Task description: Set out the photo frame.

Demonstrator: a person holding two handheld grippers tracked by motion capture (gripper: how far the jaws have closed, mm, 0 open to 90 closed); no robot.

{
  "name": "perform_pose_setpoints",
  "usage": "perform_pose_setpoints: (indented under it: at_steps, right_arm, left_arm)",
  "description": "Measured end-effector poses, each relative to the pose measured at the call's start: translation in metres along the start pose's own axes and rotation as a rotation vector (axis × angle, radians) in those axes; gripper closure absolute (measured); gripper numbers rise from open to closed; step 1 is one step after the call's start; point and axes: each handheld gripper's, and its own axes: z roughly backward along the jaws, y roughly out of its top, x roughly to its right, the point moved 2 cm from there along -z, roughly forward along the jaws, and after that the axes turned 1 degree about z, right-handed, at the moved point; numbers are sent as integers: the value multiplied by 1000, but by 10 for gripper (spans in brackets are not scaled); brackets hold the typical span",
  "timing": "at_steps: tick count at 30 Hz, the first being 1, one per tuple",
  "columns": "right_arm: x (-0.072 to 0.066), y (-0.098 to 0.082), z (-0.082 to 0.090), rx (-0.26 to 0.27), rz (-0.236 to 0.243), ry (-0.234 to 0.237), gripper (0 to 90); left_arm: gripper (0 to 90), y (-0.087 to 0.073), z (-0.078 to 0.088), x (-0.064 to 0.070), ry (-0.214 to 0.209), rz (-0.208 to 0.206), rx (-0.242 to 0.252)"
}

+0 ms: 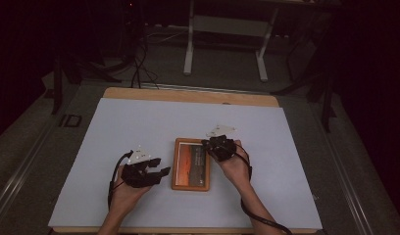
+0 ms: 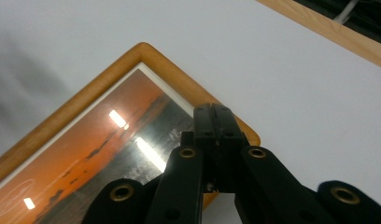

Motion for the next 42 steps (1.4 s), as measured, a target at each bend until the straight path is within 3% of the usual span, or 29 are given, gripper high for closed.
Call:
perform_pose_setpoints:
  at_steps: [19, 36, 42]
  right_arm:
    - [4, -4, -17, -23, -32, 13, 900]
    - [13, -9, -16, -28, -75, -11, 900]
    - [18, -15, -16, -31, -98, -15, 900]
  left_arm:
    - [495, 2, 4, 2, 14, -1, 35]
    - [496, 1, 4, 0, 32, 20, 50]
    - [494, 2, 3, 0, 21, 27, 53]
